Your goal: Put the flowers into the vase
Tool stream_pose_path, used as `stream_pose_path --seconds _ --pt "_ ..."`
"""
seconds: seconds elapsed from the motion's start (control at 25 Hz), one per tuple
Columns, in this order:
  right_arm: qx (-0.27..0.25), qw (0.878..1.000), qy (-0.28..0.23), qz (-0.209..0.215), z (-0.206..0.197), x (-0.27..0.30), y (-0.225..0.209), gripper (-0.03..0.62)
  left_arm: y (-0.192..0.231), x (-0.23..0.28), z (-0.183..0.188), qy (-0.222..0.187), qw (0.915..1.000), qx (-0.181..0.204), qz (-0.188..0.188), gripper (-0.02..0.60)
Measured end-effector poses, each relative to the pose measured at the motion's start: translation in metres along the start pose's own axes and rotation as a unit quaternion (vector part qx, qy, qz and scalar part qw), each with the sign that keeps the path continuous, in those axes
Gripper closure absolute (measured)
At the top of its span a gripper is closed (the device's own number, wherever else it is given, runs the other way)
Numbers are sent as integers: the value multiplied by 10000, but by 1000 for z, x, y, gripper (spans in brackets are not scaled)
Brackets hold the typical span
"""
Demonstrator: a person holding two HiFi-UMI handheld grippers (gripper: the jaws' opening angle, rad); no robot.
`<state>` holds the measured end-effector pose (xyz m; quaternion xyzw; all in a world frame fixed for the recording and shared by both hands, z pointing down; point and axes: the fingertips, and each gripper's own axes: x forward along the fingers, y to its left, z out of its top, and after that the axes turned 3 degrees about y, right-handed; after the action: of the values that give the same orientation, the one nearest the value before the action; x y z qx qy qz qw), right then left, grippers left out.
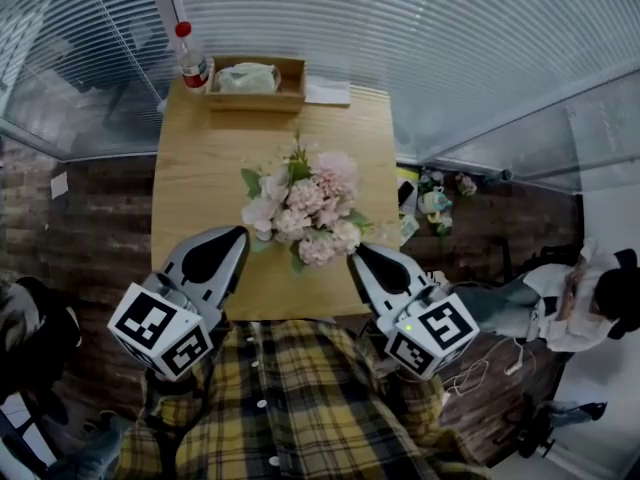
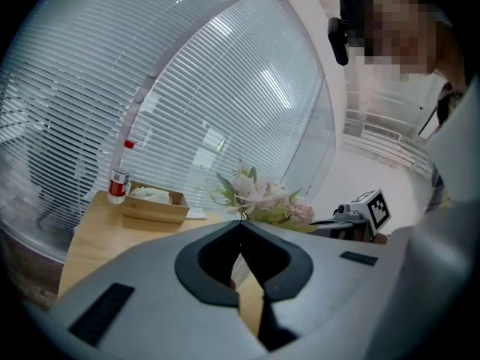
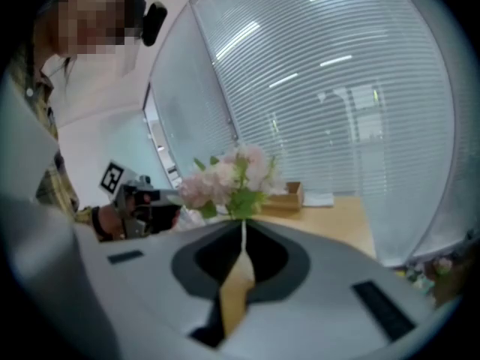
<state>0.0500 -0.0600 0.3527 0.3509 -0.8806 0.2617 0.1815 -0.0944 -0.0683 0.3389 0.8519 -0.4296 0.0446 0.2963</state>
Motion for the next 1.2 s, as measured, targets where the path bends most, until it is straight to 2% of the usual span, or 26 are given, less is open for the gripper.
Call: stream_pose_path --seconds 0.24,0.52,0.88,1.2 --pt "-2 9993 -293 -244 20 -26 -16 579 -5 2 4 -5 10000 45 -68 571" --pt "-352 9981 -287 -405 39 -47 -26 580 -7 2 4 -29 9999 48 -92 571" --pt "-575 9982 -80 -123 57 -46 -27 580 -5 -12 13 -115 9999 51 39 571" --pt "-504 9987 47 29 60 -36 -27 580 -3 -19 16 -133 9998 37 114 571"
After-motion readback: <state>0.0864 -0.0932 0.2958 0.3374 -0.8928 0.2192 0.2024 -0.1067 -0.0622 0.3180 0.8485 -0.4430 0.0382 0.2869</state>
